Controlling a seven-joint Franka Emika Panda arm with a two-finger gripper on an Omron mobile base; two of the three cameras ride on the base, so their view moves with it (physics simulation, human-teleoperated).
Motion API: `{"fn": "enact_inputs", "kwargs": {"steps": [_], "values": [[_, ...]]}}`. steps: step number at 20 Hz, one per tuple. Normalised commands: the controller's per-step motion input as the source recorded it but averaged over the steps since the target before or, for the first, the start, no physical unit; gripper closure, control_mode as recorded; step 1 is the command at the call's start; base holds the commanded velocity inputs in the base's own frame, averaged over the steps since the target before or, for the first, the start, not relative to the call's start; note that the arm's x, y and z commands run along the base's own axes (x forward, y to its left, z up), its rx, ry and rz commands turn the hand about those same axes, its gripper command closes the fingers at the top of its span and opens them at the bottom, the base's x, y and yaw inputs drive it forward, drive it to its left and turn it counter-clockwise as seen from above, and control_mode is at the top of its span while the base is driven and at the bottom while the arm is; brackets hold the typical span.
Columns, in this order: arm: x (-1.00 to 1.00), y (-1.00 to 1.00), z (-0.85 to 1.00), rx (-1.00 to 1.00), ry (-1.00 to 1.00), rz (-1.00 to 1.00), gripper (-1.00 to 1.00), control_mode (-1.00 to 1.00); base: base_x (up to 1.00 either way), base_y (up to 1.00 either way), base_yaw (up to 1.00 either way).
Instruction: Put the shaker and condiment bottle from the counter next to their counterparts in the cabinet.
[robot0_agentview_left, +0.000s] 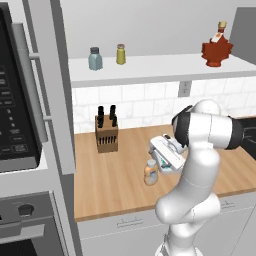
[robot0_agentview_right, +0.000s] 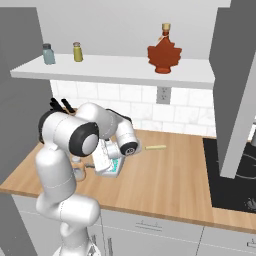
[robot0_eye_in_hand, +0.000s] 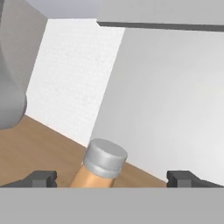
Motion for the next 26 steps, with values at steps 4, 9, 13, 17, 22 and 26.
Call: {"fn": "enact_inputs", "kwargs": {"steps": [4,9,13,17,22,26], "values": [[0.00,0.00,-0.01,0.00,-0.04,0.00,-1.00,-1.00,0.00,0.00,0.00],[0.00,0.13,0.00,0.00,0.00,0.00,-1.00,-1.00,0.00,0.00,0.00],[-0.03,0.28,0.00,0.00,0.00,0.00,-1.00,-1.00,0.00,0.00,0.00],[-0.20,0.17,-0.06,0.00,0.00,0.00,-1.00,-1.00,0.00,0.00,0.00],[-0.60,-0.02,-0.27,0.00,0.00,0.03,-1.00,-1.00,0.00,0.00,0.00],[-0.57,-0.01,-0.16,0.00,0.00,0.01,-1.00,-1.00,0.00,0.00,0.00]]}}
